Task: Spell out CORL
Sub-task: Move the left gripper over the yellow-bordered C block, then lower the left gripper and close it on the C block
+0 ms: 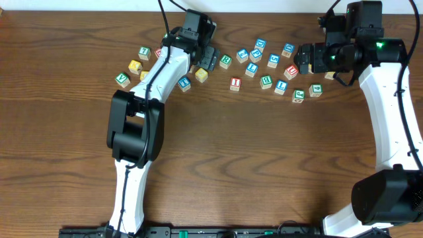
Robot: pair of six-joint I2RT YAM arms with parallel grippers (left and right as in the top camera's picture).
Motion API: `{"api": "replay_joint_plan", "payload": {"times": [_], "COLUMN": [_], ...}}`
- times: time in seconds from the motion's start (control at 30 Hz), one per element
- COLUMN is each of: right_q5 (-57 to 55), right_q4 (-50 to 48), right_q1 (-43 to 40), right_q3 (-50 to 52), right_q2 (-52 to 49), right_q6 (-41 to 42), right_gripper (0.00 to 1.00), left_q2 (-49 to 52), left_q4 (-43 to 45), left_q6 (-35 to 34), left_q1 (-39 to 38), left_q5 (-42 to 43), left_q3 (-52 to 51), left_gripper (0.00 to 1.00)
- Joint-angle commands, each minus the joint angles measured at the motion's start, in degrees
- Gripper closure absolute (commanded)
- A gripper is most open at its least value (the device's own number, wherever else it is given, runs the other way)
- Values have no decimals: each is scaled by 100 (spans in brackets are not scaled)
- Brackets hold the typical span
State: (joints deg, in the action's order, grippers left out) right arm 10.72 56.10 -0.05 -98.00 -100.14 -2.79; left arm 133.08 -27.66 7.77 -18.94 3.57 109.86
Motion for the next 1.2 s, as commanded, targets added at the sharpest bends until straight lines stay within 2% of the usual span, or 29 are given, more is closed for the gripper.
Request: {"api": "replay_joint_plan", "payload": {"times": [0.0,0.73,1.17], "right_q5": [37,39,39], "right_q4": [11,11,11], "right_q1": [90,90,90], "right_q3": [-131,-131,-131], "right_q2": [24,24,24], "right_q6": [-70,-70,-70], "right_gripper": [1,1,1], "left_q2": [162,527,741], "left_q4": [201,1113,1189], "left_q6": [81,79,76], "left_q1": [-81,-103,-85], "left_q5": [48,-85,-90], "left_q3": [107,94,92], "left_gripper": [18,20,24]}}
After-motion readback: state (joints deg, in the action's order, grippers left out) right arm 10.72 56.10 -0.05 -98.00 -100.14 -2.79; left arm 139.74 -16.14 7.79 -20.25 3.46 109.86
